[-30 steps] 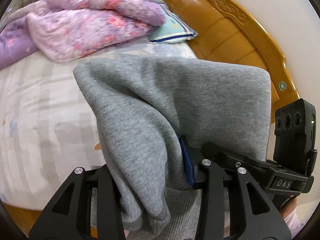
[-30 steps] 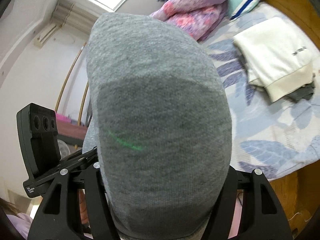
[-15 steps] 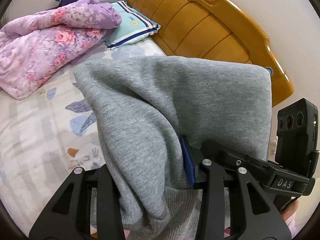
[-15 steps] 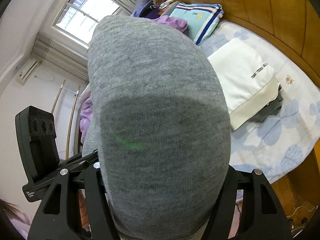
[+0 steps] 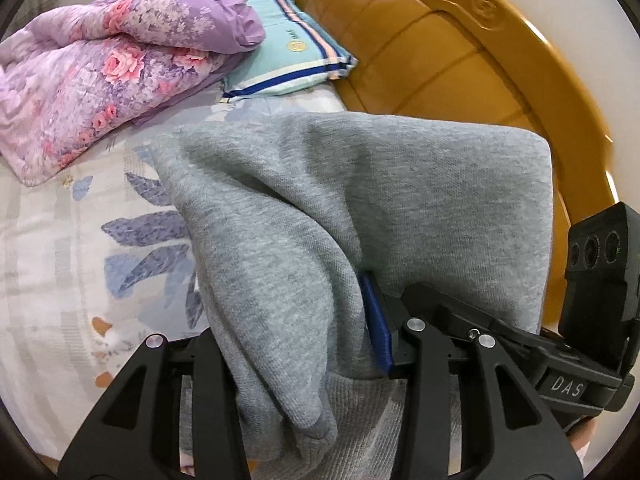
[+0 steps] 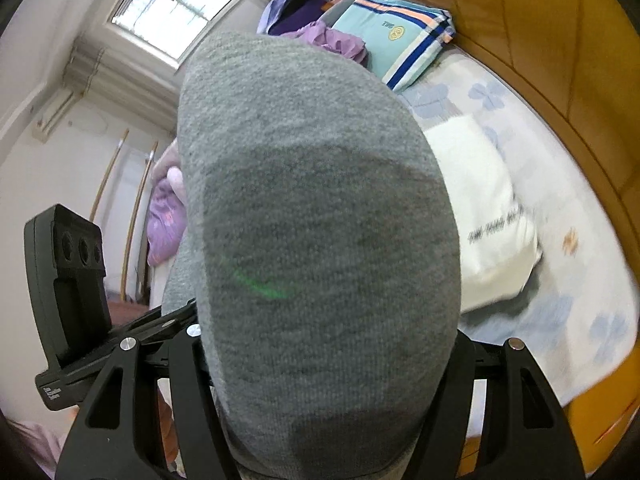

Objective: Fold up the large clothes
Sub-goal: 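Carry the hoodie with both tools toward the stack of folded clothes, then lower the hoodie onto the white folded clothes and open both tools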

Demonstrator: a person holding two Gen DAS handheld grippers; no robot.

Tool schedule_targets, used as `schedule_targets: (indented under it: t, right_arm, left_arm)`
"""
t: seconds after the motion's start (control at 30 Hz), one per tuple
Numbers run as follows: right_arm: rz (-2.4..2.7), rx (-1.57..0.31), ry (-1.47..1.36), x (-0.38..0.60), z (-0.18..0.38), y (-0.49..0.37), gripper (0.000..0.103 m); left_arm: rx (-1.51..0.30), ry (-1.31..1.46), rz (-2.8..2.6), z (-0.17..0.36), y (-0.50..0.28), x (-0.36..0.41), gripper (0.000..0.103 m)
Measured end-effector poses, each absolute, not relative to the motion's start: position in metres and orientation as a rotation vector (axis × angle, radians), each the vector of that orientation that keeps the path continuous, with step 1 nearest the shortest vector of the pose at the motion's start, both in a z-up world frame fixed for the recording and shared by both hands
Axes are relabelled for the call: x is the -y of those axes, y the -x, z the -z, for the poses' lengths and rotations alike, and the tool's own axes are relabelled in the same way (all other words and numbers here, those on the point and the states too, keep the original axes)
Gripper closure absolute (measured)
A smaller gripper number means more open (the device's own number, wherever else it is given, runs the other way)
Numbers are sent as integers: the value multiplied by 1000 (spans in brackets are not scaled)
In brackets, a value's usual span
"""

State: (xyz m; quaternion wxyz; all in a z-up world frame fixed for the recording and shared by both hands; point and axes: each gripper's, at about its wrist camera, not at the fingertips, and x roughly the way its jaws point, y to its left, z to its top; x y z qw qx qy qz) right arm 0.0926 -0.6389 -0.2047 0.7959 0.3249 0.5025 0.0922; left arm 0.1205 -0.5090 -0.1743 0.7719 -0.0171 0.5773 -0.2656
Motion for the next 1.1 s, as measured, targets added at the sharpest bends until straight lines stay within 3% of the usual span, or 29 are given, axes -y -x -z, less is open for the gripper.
schedule_targets:
  t: [0.5,0.67,0.73,0.83,1.1]
  right_arm:
    - [-342,-1322,-728,708,363,-211,40]
    - [-111,-1438,-643,720,403,-215,22]
    - [-97,-1415,-695,724,404,-206,21]
    - [-73,-1412,-656,720,394,-190,20]
    - [123,-1311,-510,729,345,-166,17]
  left_arm:
    - [-1393,89,325,329,-225,557,61]
    - [-1521,89,291,398,-247,563,45]
    - [-1521,70,292,405,-247,560,33]
    - [-1478,-28,278,396,-244,549,25]
    - [-1462,-61,156,379,-240,491,25]
